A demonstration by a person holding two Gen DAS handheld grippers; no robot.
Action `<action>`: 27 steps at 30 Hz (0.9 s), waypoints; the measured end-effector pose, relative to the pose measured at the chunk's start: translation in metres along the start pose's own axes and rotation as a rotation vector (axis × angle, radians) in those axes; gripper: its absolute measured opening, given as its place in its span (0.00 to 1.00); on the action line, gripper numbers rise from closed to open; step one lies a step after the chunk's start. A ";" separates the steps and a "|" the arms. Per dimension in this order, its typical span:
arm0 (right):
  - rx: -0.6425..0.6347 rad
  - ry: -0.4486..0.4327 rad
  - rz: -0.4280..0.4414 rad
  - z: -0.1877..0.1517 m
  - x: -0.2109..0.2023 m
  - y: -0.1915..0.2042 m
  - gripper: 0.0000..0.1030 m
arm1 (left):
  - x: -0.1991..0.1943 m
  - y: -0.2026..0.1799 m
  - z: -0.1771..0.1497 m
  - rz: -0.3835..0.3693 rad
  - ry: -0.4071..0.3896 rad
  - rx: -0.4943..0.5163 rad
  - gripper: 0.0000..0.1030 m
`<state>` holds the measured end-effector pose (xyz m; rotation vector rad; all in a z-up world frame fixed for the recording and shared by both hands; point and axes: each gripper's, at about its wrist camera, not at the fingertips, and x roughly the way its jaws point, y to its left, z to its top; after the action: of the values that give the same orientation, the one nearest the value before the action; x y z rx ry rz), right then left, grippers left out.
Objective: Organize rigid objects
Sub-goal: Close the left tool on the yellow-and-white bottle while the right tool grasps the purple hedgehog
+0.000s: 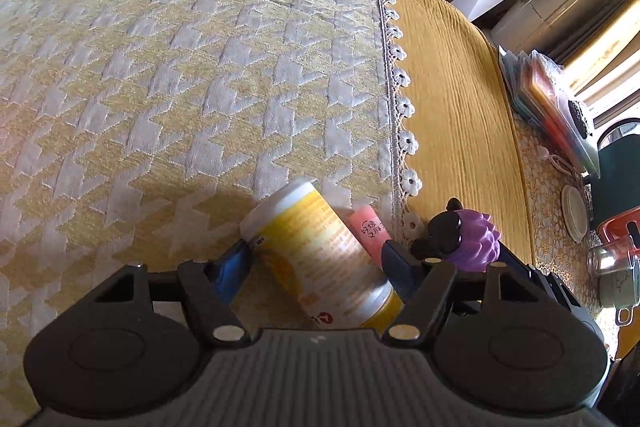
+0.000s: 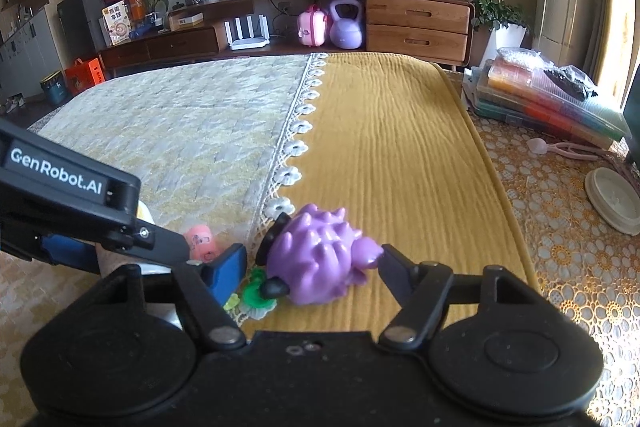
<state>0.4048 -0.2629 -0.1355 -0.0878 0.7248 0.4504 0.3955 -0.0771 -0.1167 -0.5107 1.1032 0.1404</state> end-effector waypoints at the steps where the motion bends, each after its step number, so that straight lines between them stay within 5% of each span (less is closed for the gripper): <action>1: 0.001 -0.002 -0.007 0.000 0.000 0.000 0.63 | -0.001 0.002 0.000 -0.005 -0.004 0.000 0.65; 15: 0.038 0.042 -0.013 -0.010 -0.027 0.020 0.55 | -0.029 0.037 -0.005 -0.024 -0.002 0.075 0.52; 27: 0.064 0.042 0.019 -0.040 -0.073 0.056 0.55 | -0.047 0.088 -0.020 -0.064 0.118 0.167 0.52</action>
<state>0.3083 -0.2485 -0.1132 -0.0301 0.7812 0.4442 0.3263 -0.0030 -0.1110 -0.4077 1.2009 -0.0384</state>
